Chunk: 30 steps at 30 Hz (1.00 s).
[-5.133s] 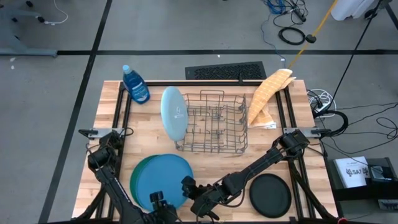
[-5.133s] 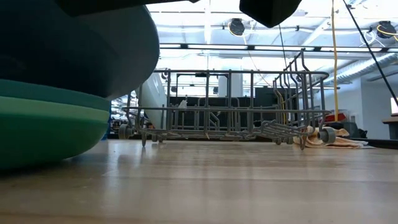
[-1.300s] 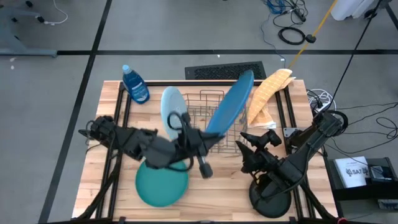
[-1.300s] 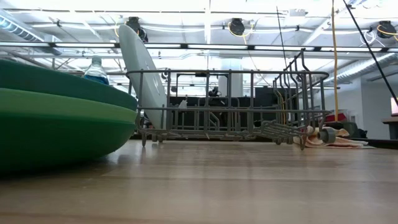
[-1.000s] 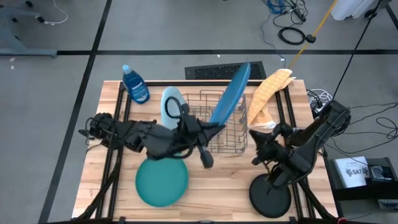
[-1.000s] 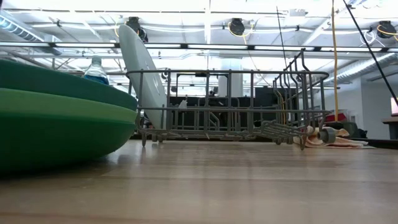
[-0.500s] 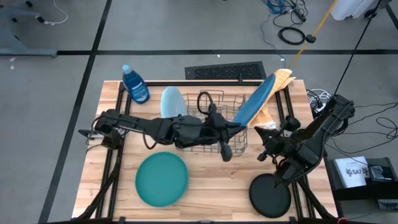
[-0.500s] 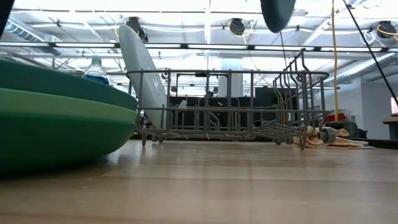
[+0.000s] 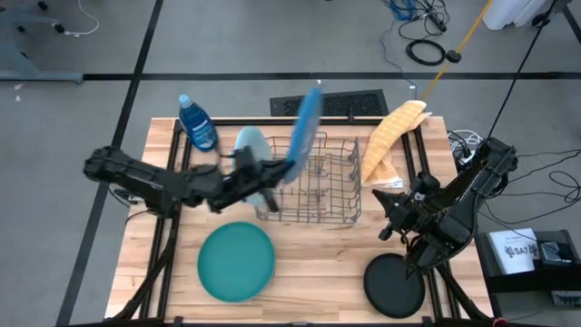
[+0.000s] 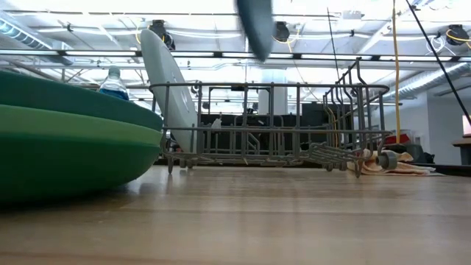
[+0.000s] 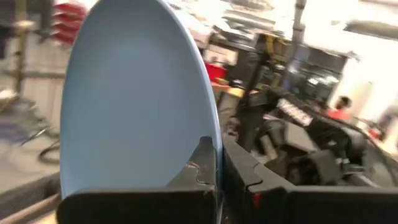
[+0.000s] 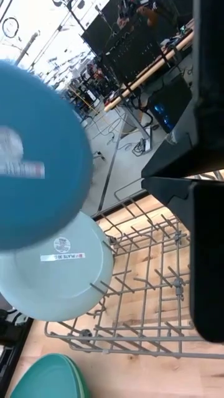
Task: Sort dishes
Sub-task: Put the blue plate into the dish rack
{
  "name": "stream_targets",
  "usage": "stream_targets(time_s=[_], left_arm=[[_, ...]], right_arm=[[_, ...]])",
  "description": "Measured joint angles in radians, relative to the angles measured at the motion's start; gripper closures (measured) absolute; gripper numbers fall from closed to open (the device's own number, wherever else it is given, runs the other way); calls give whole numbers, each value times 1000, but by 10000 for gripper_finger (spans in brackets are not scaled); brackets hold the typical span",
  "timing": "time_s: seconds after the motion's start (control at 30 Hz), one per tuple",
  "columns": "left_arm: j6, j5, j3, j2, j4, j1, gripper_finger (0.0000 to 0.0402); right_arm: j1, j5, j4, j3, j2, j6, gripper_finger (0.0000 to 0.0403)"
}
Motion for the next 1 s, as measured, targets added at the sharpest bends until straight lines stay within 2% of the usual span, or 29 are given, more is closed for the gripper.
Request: stream_targets(time_s=[0.1,0.2,0.37,0.53,0.67,0.77,1.0], left_arm=[[-48,-91,-128,-79,122,-43,401],[-55,-220,-197,-94,143,-89,401],[-130,-276,-212,-65,153,-135,401],[-159,-417,-216,10,125,-173,401],[-220,-439,-213,51,137,-175,401],[-235,-479,-215,81,114,-175,401],[-263,-497,-214,103,37,-147,401]], right_arm=[[-1,2,3,0,0,-3,403],[-1,10,3,0,0,-3,403],[-1,49,2,0,0,-12,403],[-11,54,3,0,0,-34,403],[-27,54,4,0,0,-49,403],[-38,54,3,0,0,-56,403],[-52,55,3,0,0,-71,403]])
